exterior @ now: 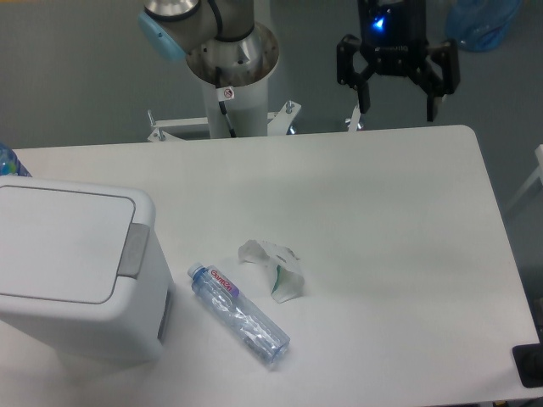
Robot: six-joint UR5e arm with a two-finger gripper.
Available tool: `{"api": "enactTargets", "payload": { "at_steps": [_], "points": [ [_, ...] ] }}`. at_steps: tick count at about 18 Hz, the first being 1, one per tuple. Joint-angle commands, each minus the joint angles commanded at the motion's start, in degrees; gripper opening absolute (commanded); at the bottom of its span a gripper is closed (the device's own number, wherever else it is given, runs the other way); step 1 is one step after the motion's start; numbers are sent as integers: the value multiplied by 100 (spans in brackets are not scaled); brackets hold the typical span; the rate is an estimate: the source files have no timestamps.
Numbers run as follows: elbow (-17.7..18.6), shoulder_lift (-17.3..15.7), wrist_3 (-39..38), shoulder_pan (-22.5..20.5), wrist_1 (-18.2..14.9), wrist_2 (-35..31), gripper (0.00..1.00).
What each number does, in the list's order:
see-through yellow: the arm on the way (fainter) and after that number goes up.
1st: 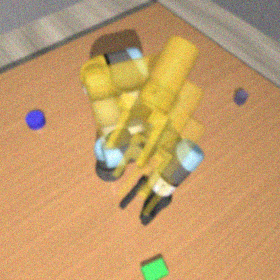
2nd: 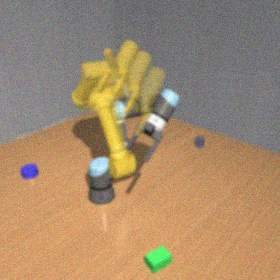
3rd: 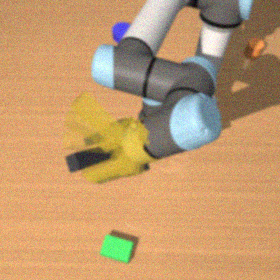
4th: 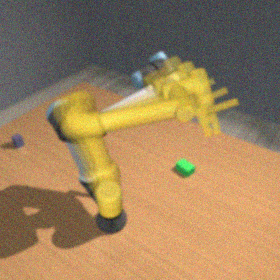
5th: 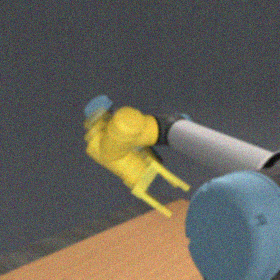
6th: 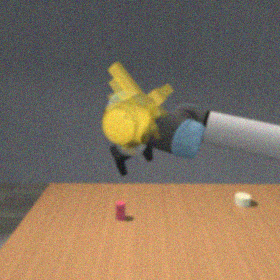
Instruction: Open the trash can
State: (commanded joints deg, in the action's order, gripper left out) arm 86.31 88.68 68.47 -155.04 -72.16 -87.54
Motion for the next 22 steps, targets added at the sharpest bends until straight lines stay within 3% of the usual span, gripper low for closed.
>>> {"api": "enactTargets", "payload": {
  "at_steps": [9,11,16,20,22],
  "points": [
    [-88,193,-62,61,272,44,100],
    [-123,386,-149,350,543,140,100],
    [-351,790,-1807,878,835,167,100],
    [-361,967,-3354,1466,1203,298,100],
    [-352,1002,-3891,1564,1292,360,100]
  ]
}}
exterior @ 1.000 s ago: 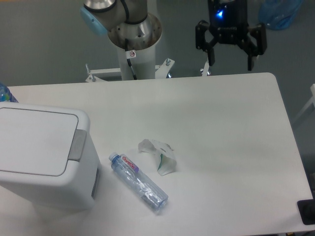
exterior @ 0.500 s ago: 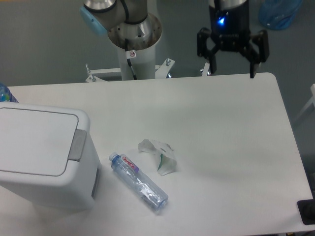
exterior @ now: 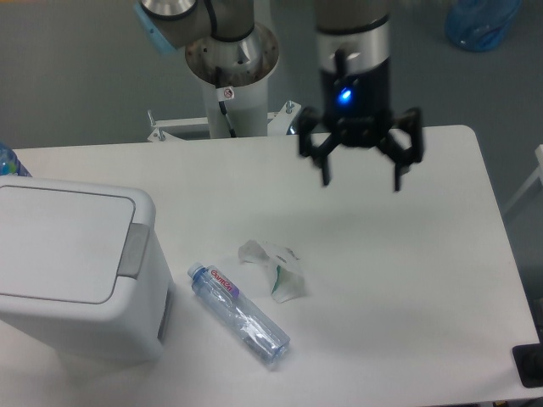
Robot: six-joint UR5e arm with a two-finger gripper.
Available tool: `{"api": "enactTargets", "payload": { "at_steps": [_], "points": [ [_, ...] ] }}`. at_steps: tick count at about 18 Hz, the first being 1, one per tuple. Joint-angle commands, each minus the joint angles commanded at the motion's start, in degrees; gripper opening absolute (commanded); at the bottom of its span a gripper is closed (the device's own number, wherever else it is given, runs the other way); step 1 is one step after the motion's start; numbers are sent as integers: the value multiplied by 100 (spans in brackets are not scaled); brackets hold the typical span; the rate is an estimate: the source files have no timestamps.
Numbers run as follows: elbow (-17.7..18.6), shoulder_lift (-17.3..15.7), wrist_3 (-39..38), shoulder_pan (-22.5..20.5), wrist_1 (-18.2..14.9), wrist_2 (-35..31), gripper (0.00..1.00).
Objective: Open the trash can
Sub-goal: 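Move the open gripper across the table to above the trash can lid edge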
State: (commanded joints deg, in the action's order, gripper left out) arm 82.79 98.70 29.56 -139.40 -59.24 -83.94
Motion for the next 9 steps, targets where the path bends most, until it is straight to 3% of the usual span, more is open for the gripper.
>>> {"api": "enactTargets", "payload": {
  "at_steps": [6,9],
  "points": [
    [-9,53,-1573,413,158,457,100],
    [9,97,-1786,667,150,484,100]
  ]
}}
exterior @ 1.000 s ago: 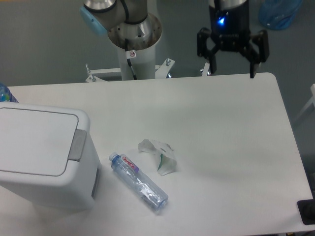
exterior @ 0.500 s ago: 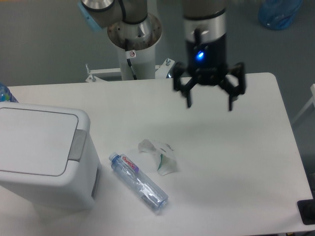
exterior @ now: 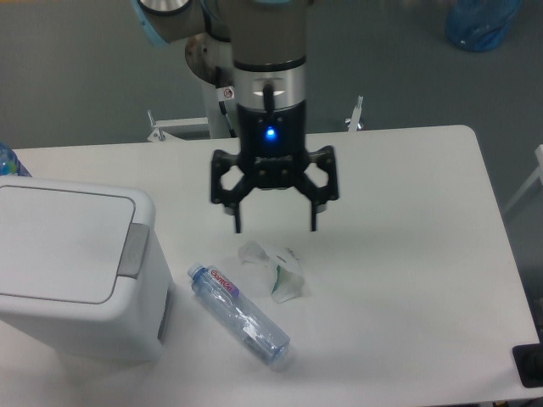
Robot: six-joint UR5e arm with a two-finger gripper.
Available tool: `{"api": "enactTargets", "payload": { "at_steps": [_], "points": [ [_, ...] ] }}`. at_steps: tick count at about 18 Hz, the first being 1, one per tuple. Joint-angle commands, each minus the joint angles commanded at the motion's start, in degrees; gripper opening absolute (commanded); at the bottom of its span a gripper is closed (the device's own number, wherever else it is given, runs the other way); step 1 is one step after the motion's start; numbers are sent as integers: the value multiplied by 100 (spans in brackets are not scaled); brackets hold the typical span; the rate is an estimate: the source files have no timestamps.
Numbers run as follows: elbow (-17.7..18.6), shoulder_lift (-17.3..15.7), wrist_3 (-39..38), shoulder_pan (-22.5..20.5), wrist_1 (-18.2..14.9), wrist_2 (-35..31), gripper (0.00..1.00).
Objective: Open the trash can
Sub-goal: 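Move the open gripper across the table to above the trash can lid edge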
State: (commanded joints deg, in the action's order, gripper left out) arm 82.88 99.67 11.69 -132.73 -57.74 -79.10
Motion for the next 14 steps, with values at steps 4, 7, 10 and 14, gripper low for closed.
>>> {"api": "enactTargets", "payload": {
  "at_steps": [4,7,10,14],
  "points": [
    [35,114,0,238,9,0,100],
    [35,132,-87,344,9,9,100],
    [53,141,-158,396,9,0,100],
    [97,167,-176,423,0,9,100]
  ]
}}
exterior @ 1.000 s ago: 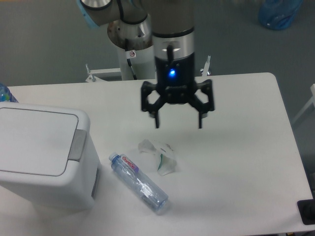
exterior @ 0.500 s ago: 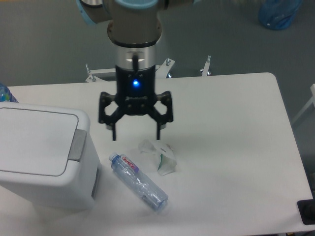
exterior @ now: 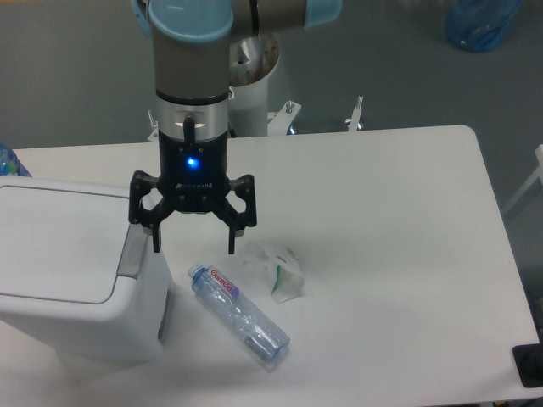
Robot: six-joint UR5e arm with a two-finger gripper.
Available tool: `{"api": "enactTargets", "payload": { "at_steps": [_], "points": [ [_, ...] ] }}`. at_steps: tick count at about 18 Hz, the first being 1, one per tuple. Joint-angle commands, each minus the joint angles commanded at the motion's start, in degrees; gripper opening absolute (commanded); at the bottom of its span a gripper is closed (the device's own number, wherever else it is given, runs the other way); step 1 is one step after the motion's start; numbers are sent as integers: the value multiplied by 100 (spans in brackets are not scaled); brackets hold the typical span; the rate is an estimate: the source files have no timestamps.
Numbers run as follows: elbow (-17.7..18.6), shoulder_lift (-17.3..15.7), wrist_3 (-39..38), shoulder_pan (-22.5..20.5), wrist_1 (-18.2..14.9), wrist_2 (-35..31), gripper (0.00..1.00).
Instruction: Open the trash can
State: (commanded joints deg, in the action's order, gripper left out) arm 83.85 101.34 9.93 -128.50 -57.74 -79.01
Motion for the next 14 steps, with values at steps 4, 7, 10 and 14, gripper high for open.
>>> {"api": "enactTargets", "payload": {
  "at_steps": [4,7,10,14],
  "points": [
    [106,-9,-17,70,9,-9,100],
    [106,-9,-87,79,9,0,100],
    [106,-9,-123,79,0,0,100],
    [132,-18,-132,114,0,0,100]
  ]
}}
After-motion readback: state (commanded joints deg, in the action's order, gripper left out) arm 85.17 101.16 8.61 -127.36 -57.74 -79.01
